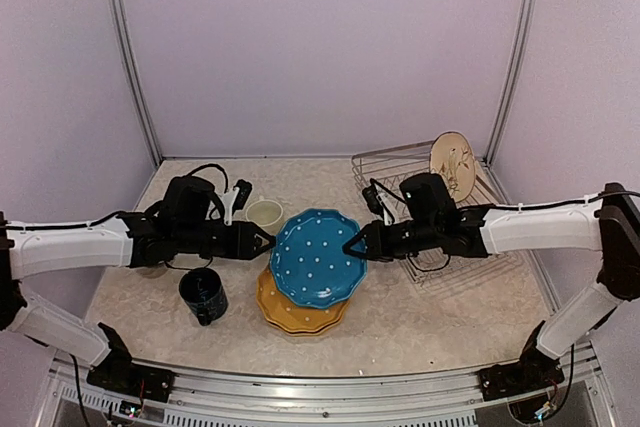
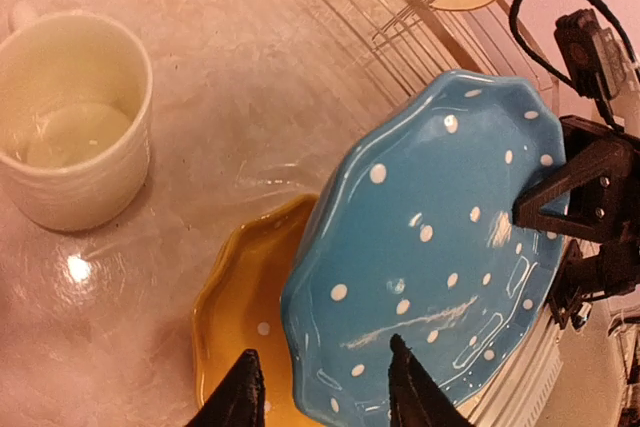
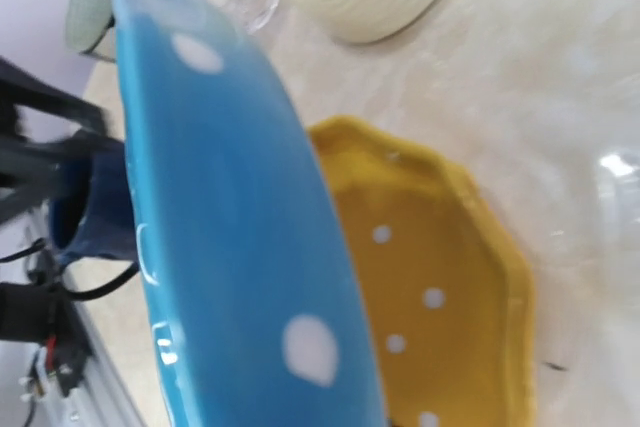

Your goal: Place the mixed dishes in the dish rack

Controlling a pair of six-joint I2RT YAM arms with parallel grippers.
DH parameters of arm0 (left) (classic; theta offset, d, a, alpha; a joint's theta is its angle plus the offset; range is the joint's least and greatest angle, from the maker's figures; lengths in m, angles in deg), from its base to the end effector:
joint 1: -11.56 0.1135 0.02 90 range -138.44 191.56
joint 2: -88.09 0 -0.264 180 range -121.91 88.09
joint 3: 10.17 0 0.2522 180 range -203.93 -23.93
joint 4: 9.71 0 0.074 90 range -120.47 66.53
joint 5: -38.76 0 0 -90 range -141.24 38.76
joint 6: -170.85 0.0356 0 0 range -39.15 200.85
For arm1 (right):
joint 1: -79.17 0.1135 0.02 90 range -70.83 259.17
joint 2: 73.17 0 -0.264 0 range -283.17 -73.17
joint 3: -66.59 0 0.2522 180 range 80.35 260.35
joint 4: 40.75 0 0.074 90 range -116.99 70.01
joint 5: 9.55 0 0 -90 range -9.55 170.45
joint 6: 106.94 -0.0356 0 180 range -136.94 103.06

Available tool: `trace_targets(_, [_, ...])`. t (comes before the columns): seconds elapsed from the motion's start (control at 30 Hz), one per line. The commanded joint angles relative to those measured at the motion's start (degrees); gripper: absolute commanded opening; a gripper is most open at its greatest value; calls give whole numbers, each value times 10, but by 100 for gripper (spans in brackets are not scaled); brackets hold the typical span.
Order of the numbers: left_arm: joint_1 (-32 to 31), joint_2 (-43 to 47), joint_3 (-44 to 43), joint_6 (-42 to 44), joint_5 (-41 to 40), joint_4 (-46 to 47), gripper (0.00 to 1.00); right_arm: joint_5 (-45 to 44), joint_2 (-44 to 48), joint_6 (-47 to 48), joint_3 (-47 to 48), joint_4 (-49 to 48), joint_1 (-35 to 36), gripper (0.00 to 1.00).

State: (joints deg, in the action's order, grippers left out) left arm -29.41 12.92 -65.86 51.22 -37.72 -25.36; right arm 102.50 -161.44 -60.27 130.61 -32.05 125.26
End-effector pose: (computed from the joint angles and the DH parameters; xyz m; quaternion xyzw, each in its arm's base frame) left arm 0.2052 -0.1892 0.2221 0.1410 0.8717 -0.3497 0.3130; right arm 0.2205 0.2483 0.2156 -0.1121 0.8599 0.4492 0.2149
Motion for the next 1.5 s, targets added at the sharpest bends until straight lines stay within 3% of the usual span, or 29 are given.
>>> trace_targets(0.0, [-3, 37, -18, 21, -26, -6, 51, -39, 76, 48, 64, 32, -30, 0])
trace_targets(0.17, [-7, 58, -25, 26, -41, -22, 63, -89, 133, 102, 115, 112, -76, 0])
trace_targets(0.3, [-17, 54, -37, 31, -59, -38, 71, -176, 163, 169, 193, 206, -116, 0])
trace_targets(0.5, [-32, 41, -58, 36, -83, -60, 78, -375, 149, 285, 299, 298, -163, 0])
trace_targets(0.67, [-39, 30, -72, 31, -91, -72, 81, -473, 113, 353, 352, 308, -203, 0])
trace_targets(0.97, [-43, 23, -74, 24, -96, -79, 82, -512, 47, 426, 384, 279, -270, 0])
trace_targets(1.47, [-45, 10, -88, 25, -96, -94, 82, -534, -54, 497, 379, 230, -289, 0])
